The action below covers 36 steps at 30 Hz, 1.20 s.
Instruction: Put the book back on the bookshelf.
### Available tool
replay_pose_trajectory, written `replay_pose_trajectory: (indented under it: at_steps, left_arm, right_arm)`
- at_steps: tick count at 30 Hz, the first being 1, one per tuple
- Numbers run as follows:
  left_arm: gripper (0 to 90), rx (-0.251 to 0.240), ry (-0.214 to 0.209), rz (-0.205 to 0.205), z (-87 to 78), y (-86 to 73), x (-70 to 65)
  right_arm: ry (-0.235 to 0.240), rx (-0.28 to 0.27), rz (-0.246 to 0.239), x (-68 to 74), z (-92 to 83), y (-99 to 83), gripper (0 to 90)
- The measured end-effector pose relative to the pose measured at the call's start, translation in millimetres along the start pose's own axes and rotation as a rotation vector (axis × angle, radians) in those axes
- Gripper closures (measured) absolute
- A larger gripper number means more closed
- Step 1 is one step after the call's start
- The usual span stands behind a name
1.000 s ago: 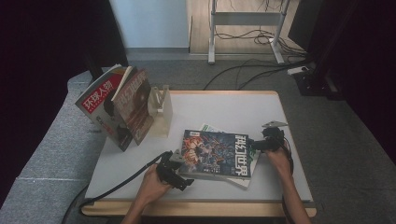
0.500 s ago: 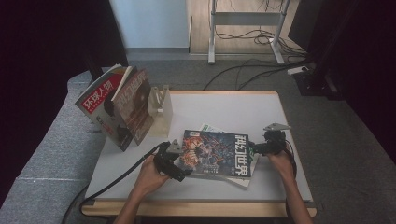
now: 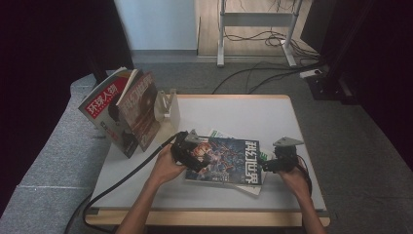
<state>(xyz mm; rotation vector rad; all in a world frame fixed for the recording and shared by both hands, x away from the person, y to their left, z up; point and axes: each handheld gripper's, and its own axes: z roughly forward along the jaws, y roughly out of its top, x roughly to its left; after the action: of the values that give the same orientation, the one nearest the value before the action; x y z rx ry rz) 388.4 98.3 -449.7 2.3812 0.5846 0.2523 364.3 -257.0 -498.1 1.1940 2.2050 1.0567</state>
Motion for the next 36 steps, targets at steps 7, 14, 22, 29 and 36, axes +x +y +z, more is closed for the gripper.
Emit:
replay_pose_trajectory:
  at_steps: [7, 14, 22, 29, 36]
  left_arm:
    - [0.0, -0.007, -0.008, -0.002, 16.9, 12.5, 14.9]
    - [0.0, -0.013, -0.019, -0.021, 33.6, 13.0, 31.3]
    - [0.0, 0.008, 0.001, -0.036, 50.0, 6.7, 51.1]
    - [0.0, -0.004, -0.009, -0.064, 65.1, 1.2, 60.1]
    - [0.0, -0.004, -0.041, -0.078, 73.1, -2.7, 65.9]
  right_arm:
    - [0.034, 0.006, -0.009, 13.6, -7.0, -7.8, 0.0]
    - [0.061, 0.012, -0.015, 23.1, -10.9, -16.4, 0.0]
    - [0.093, 0.021, -0.035, 36.4, -16.2, -27.4, 0.0]
    - [0.111, 0.022, -0.05, 46.4, -20.7, -33.5, 0.0]
    - [0.129, 0.033, -0.066, 54.4, -19.7, -38.5, 0.0]
